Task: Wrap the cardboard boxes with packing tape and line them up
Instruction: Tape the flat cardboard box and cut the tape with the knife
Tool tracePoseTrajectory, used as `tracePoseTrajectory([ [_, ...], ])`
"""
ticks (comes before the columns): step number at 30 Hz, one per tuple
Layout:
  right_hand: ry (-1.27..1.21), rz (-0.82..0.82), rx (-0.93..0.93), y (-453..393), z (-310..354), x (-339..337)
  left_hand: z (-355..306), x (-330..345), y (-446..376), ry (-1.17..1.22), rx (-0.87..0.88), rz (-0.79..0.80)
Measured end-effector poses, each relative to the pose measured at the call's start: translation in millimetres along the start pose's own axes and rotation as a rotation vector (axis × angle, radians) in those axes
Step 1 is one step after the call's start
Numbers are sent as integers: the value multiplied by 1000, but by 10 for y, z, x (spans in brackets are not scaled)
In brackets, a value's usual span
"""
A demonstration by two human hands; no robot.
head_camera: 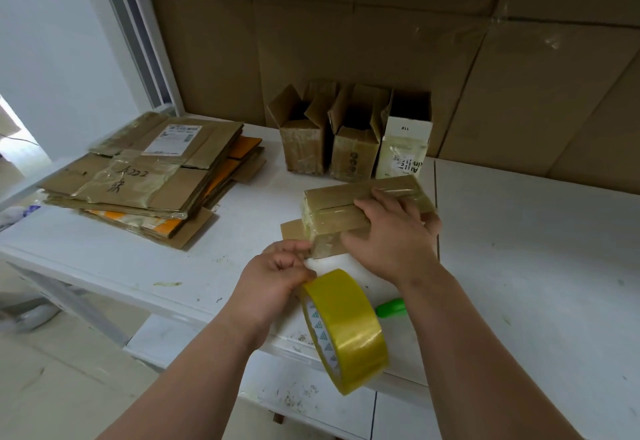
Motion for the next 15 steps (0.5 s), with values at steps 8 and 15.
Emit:
tracePoseTrajectory([
  [8,1,-141,-11,18,68,84,-176,71,-70,-338,207,50],
  [15,32,-117,-69,1,17,158,-179,42,-128,-316,180,-14],
])
Point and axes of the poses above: each hand's wrist, its own y-axis away from the middle knuckle, its own x-axis out of the palm, z = x × y, the point moved 6 cm from there along -y, towards the middle knuckle, and after that the axes turned 2 degrees about -y, right-handed, at the moved point
